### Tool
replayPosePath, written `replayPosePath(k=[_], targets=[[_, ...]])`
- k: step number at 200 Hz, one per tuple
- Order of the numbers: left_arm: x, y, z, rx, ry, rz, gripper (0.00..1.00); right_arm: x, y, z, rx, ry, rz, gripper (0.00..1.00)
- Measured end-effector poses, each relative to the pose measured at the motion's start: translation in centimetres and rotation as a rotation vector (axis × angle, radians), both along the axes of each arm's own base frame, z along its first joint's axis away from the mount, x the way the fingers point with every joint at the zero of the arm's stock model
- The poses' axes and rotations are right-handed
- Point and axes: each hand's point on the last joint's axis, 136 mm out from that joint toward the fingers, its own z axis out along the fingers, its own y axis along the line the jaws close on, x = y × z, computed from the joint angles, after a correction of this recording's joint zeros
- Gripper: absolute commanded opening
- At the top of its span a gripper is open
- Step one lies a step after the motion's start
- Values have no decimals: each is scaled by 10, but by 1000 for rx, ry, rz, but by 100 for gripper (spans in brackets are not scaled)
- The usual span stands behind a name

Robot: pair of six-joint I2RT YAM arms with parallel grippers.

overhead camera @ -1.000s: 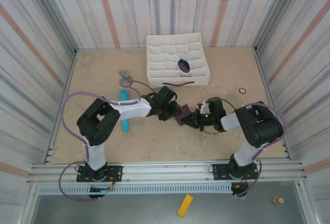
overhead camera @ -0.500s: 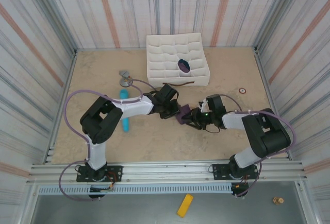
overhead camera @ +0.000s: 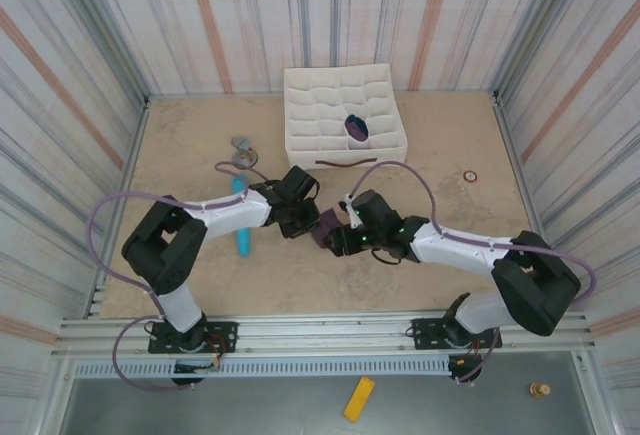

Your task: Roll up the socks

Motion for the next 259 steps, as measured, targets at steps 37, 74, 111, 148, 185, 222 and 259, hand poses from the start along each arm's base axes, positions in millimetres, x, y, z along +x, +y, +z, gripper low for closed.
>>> replayPosePath(k=[37, 74, 111, 148, 185, 222, 259], targets=[[-6, 2, 0, -17, 26, 19, 0, -9, 23, 0, -99, -259, 133, 75], [-9, 2, 0, -24, 45, 30, 0, 0, 24, -19, -181, -353, 141, 70], [-11, 2, -2, -48, 67, 44, 0, 9, 27, -26, -206, -410, 117, 57], [-11, 1, -3, -75, 72, 57, 0, 14, 29, -26, -205, -428, 99, 27], [-10, 2, -3, -118, 73, 76, 8, 15, 29, -27, -180, -412, 71, 4], [-8, 2, -2, -136, 75, 89, 50, 22, 24, -29, -81, -325, 25, 0], [-9, 6, 4, -168, 39, 101, 66, 33, 9, -31, 84, -161, -38, 0]])
